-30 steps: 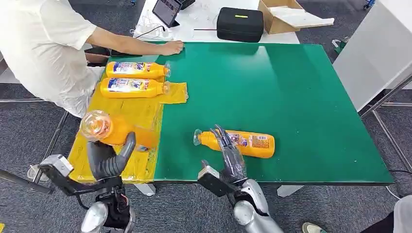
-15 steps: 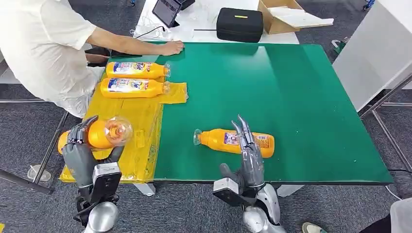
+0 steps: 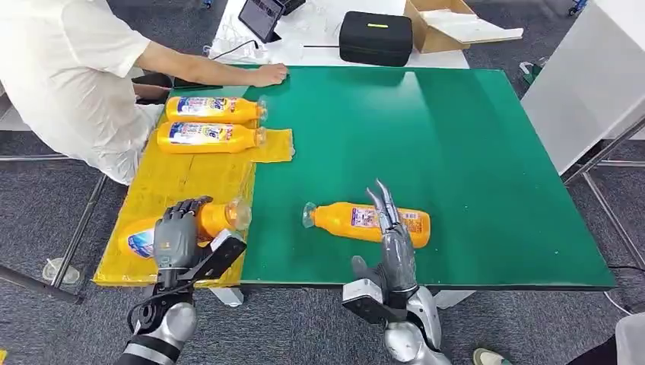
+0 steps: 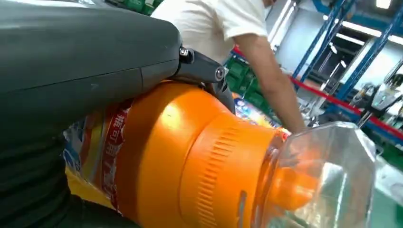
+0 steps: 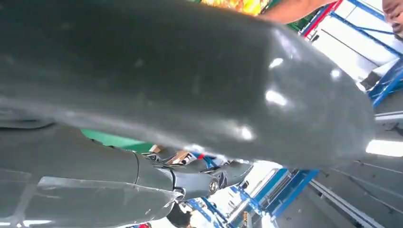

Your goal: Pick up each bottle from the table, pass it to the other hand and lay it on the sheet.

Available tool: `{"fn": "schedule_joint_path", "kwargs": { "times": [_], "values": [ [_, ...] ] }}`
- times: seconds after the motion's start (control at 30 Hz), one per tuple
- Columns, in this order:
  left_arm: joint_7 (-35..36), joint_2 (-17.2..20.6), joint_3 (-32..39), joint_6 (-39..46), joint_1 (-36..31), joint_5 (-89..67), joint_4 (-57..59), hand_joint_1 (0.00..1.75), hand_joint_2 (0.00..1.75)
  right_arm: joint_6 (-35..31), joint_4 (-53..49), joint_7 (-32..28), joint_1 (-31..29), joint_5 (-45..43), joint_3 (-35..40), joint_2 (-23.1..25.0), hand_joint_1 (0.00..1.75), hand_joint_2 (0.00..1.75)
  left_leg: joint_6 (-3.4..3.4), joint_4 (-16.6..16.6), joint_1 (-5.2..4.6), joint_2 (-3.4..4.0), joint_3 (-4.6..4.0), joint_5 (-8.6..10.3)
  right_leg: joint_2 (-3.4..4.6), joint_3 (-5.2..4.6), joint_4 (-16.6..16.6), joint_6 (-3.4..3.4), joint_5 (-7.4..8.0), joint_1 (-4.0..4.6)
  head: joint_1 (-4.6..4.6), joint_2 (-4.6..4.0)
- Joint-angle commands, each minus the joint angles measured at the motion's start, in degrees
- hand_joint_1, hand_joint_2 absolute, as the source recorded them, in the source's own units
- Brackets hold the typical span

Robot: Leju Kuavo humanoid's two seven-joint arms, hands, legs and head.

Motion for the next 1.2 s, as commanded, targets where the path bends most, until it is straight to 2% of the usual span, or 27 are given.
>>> {"fn": "schedule_joint_path", "kwargs": {
  "times": [0.03, 0.1, 0.13, 0.3, 0.4, 0.47, 0.5, 0.63, 0.67, 0.73, 0.8, 0.97, 1.2],
  "values": [
    [2.0, 3.4, -4.4, -1.6, -4.8, -2.1, 7.7, 1.75, 1.75, 0.8, 3.6, -0.5, -1.3, -0.7, -1.3, 0.7, 0.0, 0.0, 0.04, -0.1, -0.01, 0.04, 0.35, -0.08, -0.05, 0.34, 0.0, -0.11, -0.09, 0.02, 0.0, 0.0],
    [1.9, 3.4, -4.8, -3.7, -6.1, -1.6, 9.3, 1.75, 1.75, 1.2, 4.7, -0.9, -1.7, -1.0, -1.3, 1.2, 0.0, 0.0, 0.02, -0.1, 0.0, 0.01, 0.12, -0.01, -0.04, 0.11, 0.0, -0.06, -0.01, 0.02, 0.0, 0.0],
    [1.8, 3.4, -5.1, -4.5, -6.6, -1.3, 9.9, 1.75, 1.75, 1.4, 5.2, -1.1, -1.8, -1.1, -1.2, 1.3, 0.0, 0.0, 0.03, -0.1, 0.0, 0.02, 0.32, -0.07, -0.07, 0.31, 0.0, -0.11, -0.07, 0.04, 0.0, 0.0],
    [1.5, 3.5, -6.6, -6.9, -8.6, -0.9, 15.2, 1.75, 1.75, 1.5, 7.3, -2.2, -2.4, -1.9, -0.8, 1.6, 0.0, 0.0, 0.03, -0.1, 0.01, 0.04, 0.21, -0.02, -0.02, 0.2, -0.1, -0.09, -0.01, 0.03, 0.0, 0.0],
    [1.2, 3.4, -7.9, -8.6, -9.3, -1.3, 17.9, 1.5, 1.75, 1.7, 8.3, -2.5, -2.6, -2.3, -1.0, 1.7, 0.0, 0.0, 0.02, -0.1, 0.0, 0.05, 0.22, -0.02, 0.0, 0.21, -0.1, -0.07, -0.02, 0.02, 0.02, 0.0],
    [1.2, 3.4, -7.9, -8.6, -9.3, -1.3, 17.9, 1.5, 1.75, 1.7, 8.3, -2.5, -2.6, -2.3, -1.0, 1.7, 0.0, 0.0, 0.05, -0.1, -0.01, 0.09, 0.49, -0.11, -0.02, 0.47, -0.1, -0.14, -0.11, 0.04, 0.02, 0.0],
    [1.2, 3.4, -7.9, -8.6, -9.3, -1.3, 17.9, 1.5, 1.75, 1.7, 8.3, -2.5, -2.6, -2.3, -1.0, 1.7, 0.0, 0.0, 0.03, -0.1, -0.02, 0.06, 0.22, -0.03, 0.01, 0.21, -0.1, -0.07, -0.03, 0.0, 0.0, 0.0],
    [1.2, 3.4, -7.9, -8.6, -9.3, -1.3, 17.9, 1.5, 1.75, 1.7, 8.3, -2.5, -2.6, -2.3, -1.0, 1.7, 0.0, 0.0, 0.04, -0.1, -0.02, 0.1, 0.39, -0.08, 0.02, 0.38, -0.1, -0.11, -0.06, 0.02, 0.0, 0.0],
    [1.2, 3.4, -7.9, -8.6, -9.3, -1.3, 17.9, 1.41, 1.75, 1.7, 8.3, -2.5, -2.6, -2.3, -1.0, 1.7, 0.0, 0.0, 0.02, -0.1, -0.01, 0.07, 0.22, -0.03, 0.02, 0.21, 0.0, -0.07, -0.02, 0.01, 0.0, 0.0],
    [1.1, 3.6, -8.8, -10.5, -10.0, -1.2, 19.1, 0.28, 1.75, 1.9, 8.9, -2.7, -2.9, -2.8, -1.1, 1.9, 0.0, 0.0, 0.04, -0.1, -0.02, 0.1, 0.4, -0.08, 0.02, 0.39, 0.0, -0.12, -0.06, 0.02, 0.0, 0.0],
    [0.5, 3.6, -9.9, -12.7, -11.6, -0.8, 21.4, 0.0, 1.75, 1.8, 10.6, -3.3, -3.9, -3.8, -1.4, 2.3, 0.0, 0.0, 0.03, -0.1, -0.01, 0.08, 0.26, -0.02, 0.03, 0.24, 0.0, -0.08, -0.01, 0.01, 0.0, 0.0],
    [-1.7, 3.8, -12.1, -16.0, -14.0, -0.2, 25.8, 0.0, 1.75, 2.3, 13.5, -4.4, -5.4, -5.2, -1.7, 2.7, 0.0, 0.0, 0.02, -0.1, 0.0, 0.08, 0.29, 0.0, 0.02, 0.28, -0.1, -0.08, 0.0, 0.03, 0.0, 0.0],
    [-1.0, 3.6, -12.3, -20.0, -15.9, 1.4, 30.1, 0.0, 1.75, 2.6, 15.3, -5.1, -6.4, -6.5, -1.8, 3.3, 0.0, 0.0, 0.02, -0.1, 0.0, 0.1, 0.44, -0.04, 0.03, 0.44, 0.0, -0.1, -0.04, 0.03, 0.02, 0.0]
  ]
}}
